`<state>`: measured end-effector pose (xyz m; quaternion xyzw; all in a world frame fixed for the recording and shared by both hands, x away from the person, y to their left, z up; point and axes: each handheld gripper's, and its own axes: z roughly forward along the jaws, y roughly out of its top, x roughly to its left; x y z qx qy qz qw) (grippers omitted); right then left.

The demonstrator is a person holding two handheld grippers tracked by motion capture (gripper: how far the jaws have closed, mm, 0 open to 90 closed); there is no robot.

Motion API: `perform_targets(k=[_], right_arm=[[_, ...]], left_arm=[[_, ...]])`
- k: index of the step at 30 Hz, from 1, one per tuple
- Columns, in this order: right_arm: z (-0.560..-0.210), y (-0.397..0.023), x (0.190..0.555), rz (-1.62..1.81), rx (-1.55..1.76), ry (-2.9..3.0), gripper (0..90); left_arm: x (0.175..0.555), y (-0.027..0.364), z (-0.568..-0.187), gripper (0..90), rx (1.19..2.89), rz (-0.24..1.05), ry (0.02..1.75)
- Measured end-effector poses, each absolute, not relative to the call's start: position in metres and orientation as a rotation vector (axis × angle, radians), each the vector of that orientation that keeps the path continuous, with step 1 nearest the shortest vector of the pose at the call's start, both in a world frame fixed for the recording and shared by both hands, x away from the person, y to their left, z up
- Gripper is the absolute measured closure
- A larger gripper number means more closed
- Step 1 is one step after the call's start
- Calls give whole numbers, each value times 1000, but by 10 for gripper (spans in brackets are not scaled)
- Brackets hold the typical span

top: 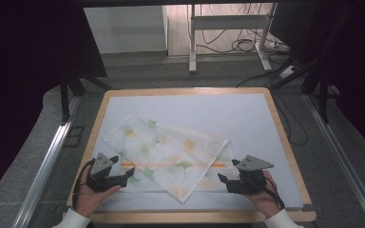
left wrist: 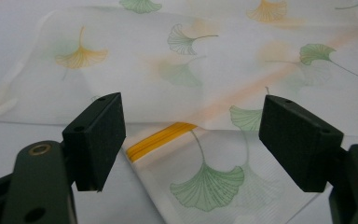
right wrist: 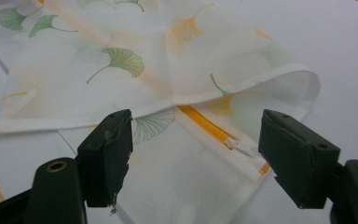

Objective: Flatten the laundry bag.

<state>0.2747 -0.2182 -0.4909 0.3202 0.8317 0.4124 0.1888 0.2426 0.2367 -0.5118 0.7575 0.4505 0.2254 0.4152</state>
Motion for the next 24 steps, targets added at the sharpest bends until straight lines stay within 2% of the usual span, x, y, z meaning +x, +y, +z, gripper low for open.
perform_targets(k=[5,12,24], right_arm=[[-491,-218,276,1168,913,2338,270],[-491,-216,274,1181,929,2344,285],[-490,-211,274,1207,902,2370,288]], left_arm=[[243,239,-513,231,1898,572,1167],[239,235,-514,241,1932,558,1118],[240,234,-514,256,1936,539,1130]])
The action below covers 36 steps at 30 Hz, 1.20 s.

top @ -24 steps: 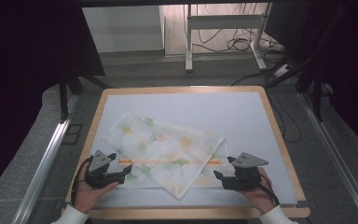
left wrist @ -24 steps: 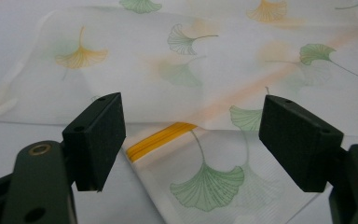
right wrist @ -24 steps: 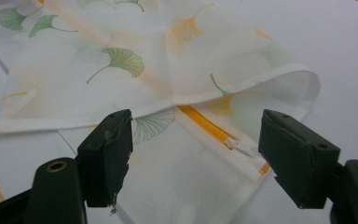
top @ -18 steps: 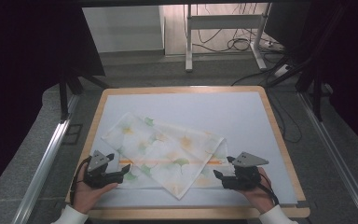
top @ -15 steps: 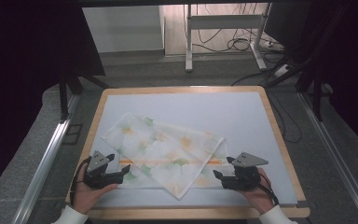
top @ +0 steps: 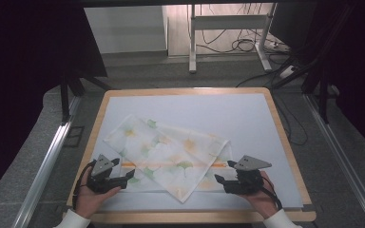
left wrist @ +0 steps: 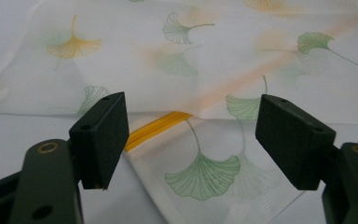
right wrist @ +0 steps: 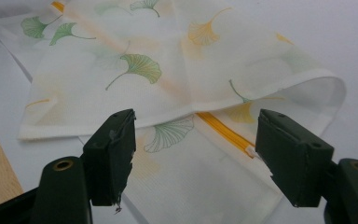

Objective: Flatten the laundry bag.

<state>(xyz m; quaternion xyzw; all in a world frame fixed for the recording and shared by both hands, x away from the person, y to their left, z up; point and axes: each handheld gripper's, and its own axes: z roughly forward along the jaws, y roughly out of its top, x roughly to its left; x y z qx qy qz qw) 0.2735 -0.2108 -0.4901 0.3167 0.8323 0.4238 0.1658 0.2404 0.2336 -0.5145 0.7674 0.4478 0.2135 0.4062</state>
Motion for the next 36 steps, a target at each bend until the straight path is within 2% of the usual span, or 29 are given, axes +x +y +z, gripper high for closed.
perform_targets(k=[14,22,36], right_arm=[[-483,-189,275,1217,842,2415,304],[-476,-148,273,1217,733,2497,320],[-493,-76,262,1111,562,2725,312]], left_arm=[[241,233,-514,251,1926,514,1165],[239,231,-517,250,1937,512,1172],[240,227,-520,243,1958,507,1157]])
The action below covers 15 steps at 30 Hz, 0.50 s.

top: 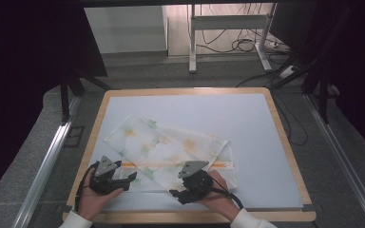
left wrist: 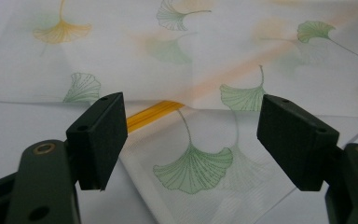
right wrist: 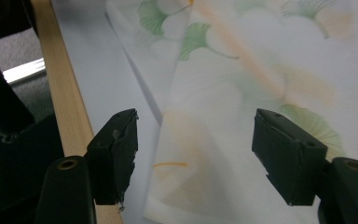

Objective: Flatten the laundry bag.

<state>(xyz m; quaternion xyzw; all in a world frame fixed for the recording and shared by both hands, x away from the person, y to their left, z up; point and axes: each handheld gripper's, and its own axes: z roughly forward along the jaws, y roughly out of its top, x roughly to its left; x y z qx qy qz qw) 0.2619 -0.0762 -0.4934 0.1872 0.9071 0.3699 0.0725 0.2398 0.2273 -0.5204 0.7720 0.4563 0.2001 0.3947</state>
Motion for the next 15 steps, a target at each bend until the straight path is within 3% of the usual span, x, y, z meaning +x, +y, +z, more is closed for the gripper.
perform_targets(k=[15], right_arm=[[-512,-65,257,922,542,2806,321]], left_arm=[[241,225,-522,234,1985,509,1136]])
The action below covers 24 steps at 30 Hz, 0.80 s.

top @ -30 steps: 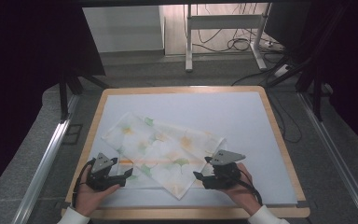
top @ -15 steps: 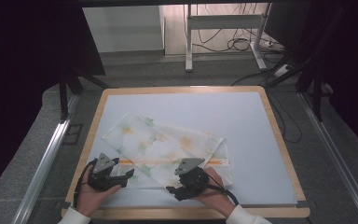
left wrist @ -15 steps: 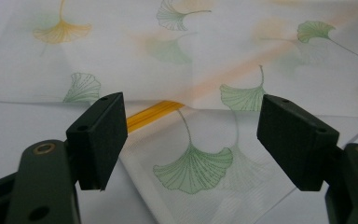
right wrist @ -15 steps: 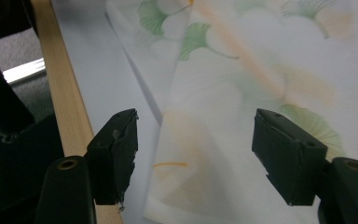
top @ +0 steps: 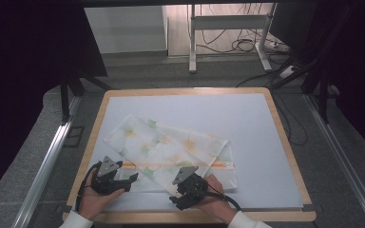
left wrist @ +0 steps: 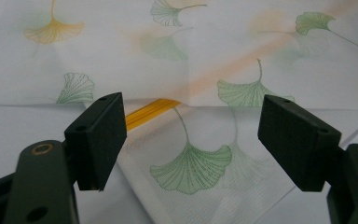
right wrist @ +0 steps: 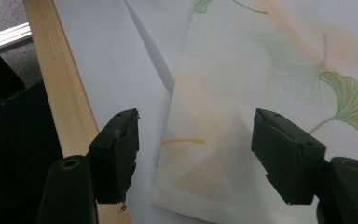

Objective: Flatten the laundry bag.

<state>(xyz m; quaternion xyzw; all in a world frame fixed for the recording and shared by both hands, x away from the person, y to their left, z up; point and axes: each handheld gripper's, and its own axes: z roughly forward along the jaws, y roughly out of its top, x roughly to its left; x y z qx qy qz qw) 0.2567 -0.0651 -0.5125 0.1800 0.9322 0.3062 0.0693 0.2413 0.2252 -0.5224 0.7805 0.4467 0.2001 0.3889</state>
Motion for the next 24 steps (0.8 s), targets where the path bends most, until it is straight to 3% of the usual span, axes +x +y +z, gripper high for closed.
perform_targets(k=[12,16,24], right_arm=[[-521,-63,258,830,553,2827,374],[-520,-63,258,811,558,2813,426],[-517,-64,260,788,563,2815,617]], left_arm=[[242,225,-523,229,2000,515,1127],[242,225,-524,228,2003,516,1126],[243,224,-524,225,2009,515,1126]])
